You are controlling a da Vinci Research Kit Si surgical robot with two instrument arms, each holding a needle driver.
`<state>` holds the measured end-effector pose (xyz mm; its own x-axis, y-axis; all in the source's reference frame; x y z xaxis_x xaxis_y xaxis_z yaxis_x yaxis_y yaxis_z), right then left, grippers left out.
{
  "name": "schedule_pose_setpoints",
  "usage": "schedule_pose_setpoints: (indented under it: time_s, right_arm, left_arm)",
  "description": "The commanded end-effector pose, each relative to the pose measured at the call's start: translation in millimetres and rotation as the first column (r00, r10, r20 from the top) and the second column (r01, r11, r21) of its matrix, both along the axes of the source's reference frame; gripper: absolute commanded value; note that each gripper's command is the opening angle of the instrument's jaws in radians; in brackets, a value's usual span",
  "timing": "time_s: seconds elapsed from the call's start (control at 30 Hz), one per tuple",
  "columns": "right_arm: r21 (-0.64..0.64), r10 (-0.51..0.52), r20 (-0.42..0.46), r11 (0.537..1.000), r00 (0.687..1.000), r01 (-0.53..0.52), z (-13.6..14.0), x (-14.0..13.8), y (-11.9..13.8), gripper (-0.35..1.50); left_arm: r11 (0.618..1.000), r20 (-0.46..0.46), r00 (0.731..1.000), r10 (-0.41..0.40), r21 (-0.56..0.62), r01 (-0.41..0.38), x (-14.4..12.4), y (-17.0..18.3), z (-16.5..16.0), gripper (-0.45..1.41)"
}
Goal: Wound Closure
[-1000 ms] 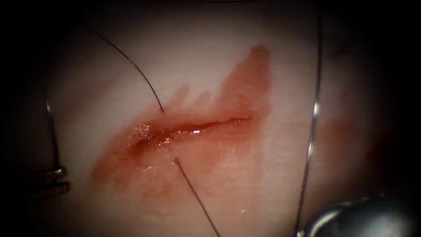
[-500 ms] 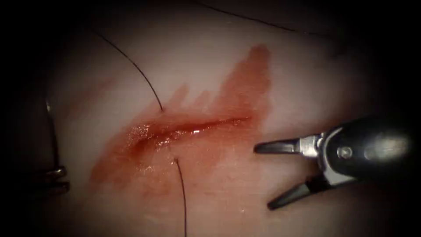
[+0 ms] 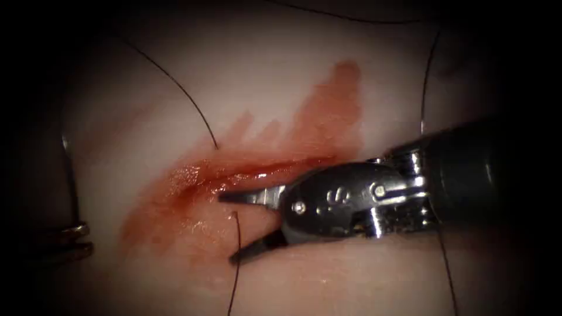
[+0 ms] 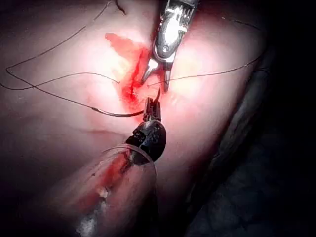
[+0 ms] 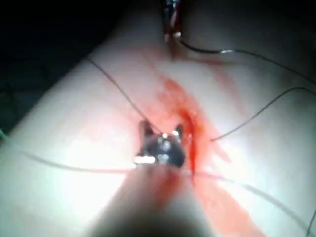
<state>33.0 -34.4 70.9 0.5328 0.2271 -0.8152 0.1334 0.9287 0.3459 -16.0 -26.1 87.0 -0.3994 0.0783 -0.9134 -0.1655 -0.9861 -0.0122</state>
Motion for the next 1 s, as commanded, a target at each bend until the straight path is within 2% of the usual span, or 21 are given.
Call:
schedule_pose_setpoints:
  time_s: [0.03, 0.07, 0.37, 0.63, 0.7, 0.9, 1.0]
  right_arm:
    - [0.019, -0.031, -0.015, 0.999, 0.999, 0.032, 0.4, 0.0, -0.6, -0.17]
    - [0.028, -0.056, -0.01, 0.998, 0.998, 0.056, 0.3, -0.3, -0.7, -0.35]
    - [0.037, -0.096, -0.019, 0.995, 0.995, 0.097, -1.0, -1.3, -1.8, -0.35]
    - [0.08, -0.2, -0.083, 0.975, 0.976, 0.206, -7.2, -3.2, -3.7, -0.35]
    - [0.091, -0.228, -0.113, 0.967, 0.967, 0.239, -9.5, -3.5, -4.2, -0.35]
    - [0.1, -0.27, -0.148, 0.953, 0.952, 0.286, -11.5, -3.2, -5.0, -0.35]
    - [0.14, -0.329, -0.205, 0.922, 0.922, 0.36, -12.5, -3.6, -5.9, -0.35]
  left_arm:
    - [1.0, 0.002, 1.0, 0.002, 0.003, -0.002, -0.6, -0.5, 0.6, -0.45]
    - [1.0, 0.002, 1.0, 0.002, 0.003, -0.002, -0.6, -0.5, 0.6, -0.45]
    - [1.0, 0.003, 1.0, 0.003, 0.003, -0.003, -0.6, -0.5, 0.6, -0.45]
    - [1.0, 0.003, 1.0, 0.003, 0.003, -0.003, -0.6, -0.5, 0.6, -0.45]
    - [1.0, 0.003, 1.0, 0.003, 0.003, -0.003, -0.6, -0.5, 0.6, -0.45]
    - [1.0, 0.003, 1.0, 0.003, 0.003, -0.003, -0.6, -0.5, 0.6, -0.45]
    - [1.0, 0.003, 1.0, 0.003, 0.003, -0.003, -0.5, -0.5, 0.6, -0.45]
